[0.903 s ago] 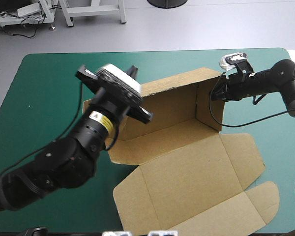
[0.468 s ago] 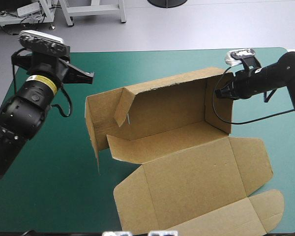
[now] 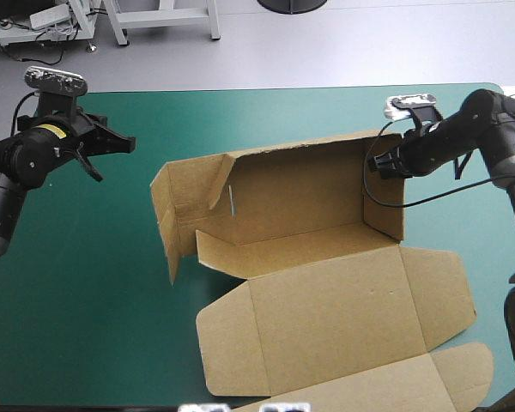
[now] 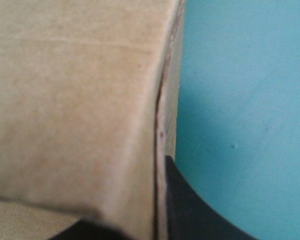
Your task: Fold the box
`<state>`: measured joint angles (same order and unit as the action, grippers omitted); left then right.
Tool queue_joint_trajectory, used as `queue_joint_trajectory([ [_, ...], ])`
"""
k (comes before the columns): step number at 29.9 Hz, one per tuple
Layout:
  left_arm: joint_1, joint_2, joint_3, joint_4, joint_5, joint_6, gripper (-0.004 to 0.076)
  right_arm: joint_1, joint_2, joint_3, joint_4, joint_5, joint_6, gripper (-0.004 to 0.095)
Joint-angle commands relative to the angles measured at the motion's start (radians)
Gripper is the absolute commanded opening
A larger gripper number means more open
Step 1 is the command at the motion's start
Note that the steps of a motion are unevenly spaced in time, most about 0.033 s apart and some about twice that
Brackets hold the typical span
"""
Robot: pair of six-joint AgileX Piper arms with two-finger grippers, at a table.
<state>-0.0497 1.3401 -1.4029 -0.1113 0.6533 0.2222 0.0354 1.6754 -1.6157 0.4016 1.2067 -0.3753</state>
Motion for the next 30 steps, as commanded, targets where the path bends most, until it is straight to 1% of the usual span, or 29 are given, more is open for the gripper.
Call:
queue_joint_trajectory([
  [1,0.037,0.003,-0.03,-0.198,-0.002,0.145,-0.0004,0.054,0.019,-0.029,0.001,0.043,0.021,-0.001],
  [4,0.081,0.031,-0.03,-0.332,0.08,0.255,0.0001,0.087,0.085,-0.029,-0.014,0.043,0.021,-0.001],
  [7,0.129,0.034,-0.03,-0.422,0.142,0.314,0.0001,0.095,0.157,-0.035,-0.019,0.03,0.006,-0.001],
  [10,0.175,0.034,-0.03,-0.483,0.179,0.329,0.0001,0.095,0.212,-0.035,-0.032,-0.036,-0.041,-0.0009],
  [15,0.246,0.034,-0.03,-0.552,0.305,0.384,0.0001,0.095,0.269,-0.035,-0.031,-0.158,-0.049,-0.0009],
  [19,0.267,0.037,-0.03,-0.584,0.311,0.384,0.0001,0.095,0.278,-0.035,-0.034,-0.225,-0.07,-0.0003],
  [22,0.267,0.037,-0.03,-0.589,0.32,0.384,0.0001,0.095,0.278,-0.035,-0.04,-0.252,-0.083,0.0072],
  [27,0.267,0.037,-0.03,-0.586,0.324,0.384,0.0001,0.095,0.278,-0.035,-0.04,-0.257,-0.083,0.0283],
  [28,0.267,0.037,-0.03,-0.586,0.324,0.384,0.0001,0.095,0.278,-0.035,-0.04,-0.257,-0.083,0.0309],
  [30,0.267,0.04,-0.03,-0.586,0.322,0.384,0.0001,0.095,0.278,-0.046,-0.038,-0.251,-0.083,0.0326],
])
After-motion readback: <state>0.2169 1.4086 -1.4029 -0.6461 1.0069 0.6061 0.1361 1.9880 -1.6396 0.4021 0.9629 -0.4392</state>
